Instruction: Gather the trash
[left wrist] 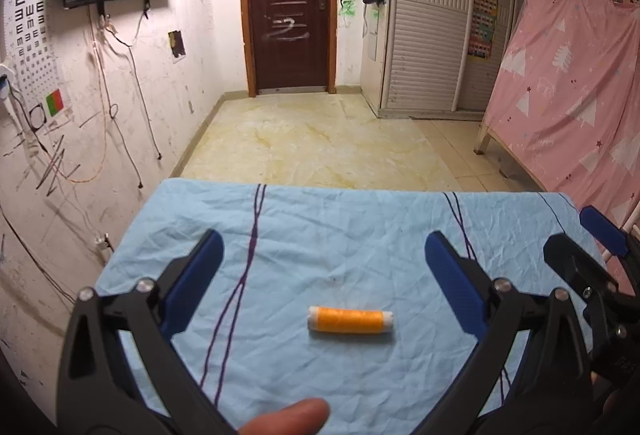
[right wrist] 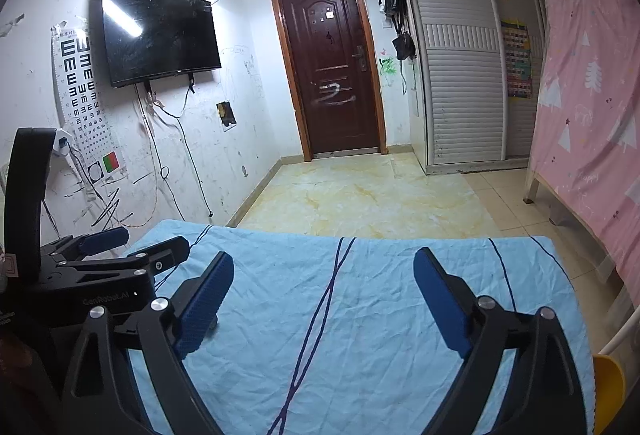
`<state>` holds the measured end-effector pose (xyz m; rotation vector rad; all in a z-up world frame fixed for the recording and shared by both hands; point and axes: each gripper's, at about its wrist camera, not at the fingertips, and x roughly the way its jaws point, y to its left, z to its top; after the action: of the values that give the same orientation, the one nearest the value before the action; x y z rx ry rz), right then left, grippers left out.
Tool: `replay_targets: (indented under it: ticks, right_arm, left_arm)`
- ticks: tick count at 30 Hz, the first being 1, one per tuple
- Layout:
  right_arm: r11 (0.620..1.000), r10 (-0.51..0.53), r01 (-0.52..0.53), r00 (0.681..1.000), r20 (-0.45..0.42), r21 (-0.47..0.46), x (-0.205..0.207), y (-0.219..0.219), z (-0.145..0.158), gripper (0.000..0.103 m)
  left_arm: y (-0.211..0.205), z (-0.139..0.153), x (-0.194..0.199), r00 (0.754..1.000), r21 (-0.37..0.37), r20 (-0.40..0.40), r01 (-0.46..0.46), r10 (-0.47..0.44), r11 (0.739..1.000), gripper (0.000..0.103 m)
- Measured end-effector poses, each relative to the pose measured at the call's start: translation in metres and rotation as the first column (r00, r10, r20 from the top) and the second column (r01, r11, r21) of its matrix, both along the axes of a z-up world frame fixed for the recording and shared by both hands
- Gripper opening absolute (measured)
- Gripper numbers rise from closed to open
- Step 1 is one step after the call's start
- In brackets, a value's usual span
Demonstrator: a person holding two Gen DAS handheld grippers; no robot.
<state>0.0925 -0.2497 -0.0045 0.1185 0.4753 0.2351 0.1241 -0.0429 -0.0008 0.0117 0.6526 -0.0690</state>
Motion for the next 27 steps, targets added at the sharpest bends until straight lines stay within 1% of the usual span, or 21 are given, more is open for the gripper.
replay_targets:
  ticks: [10,15,20,27]
  right_arm:
    - [0.999,-0.006,0.007,1.0,-0.02,0.043,0.001,-0.016,-0.005,0.085]
    - [0.999,-0.003,0.004,1.0,-0.028,0.038,0.002,-0.014,-0.004,0.085]
    - [0.999,-0.003,0.004,1.0,-0.026,0.032,0.002,-0.012,-0.003,0.085]
    - [1.0,-0.003,0.003,1.0,-0.021,0.023,0.001,-0.007,-0.003,0.086]
  left_arm:
    - [-0.002,-0.004,0.001,1.0,-0.006,-0.004,0.009,-0.009,1.0,0.097]
    - [0.0,-0.004,0.0,1.0,-0.002,0.002,-0.016,0.016,1.0,0.097]
    - [0.006,-0.005,-0.001,0.999,-0.015,-0.009,-0.04,0.04,0.999,0.097]
    - [0.01,-0.005,-0.002,0.999,-0.019,-0.007,-0.049,0.049,0.999,0.097]
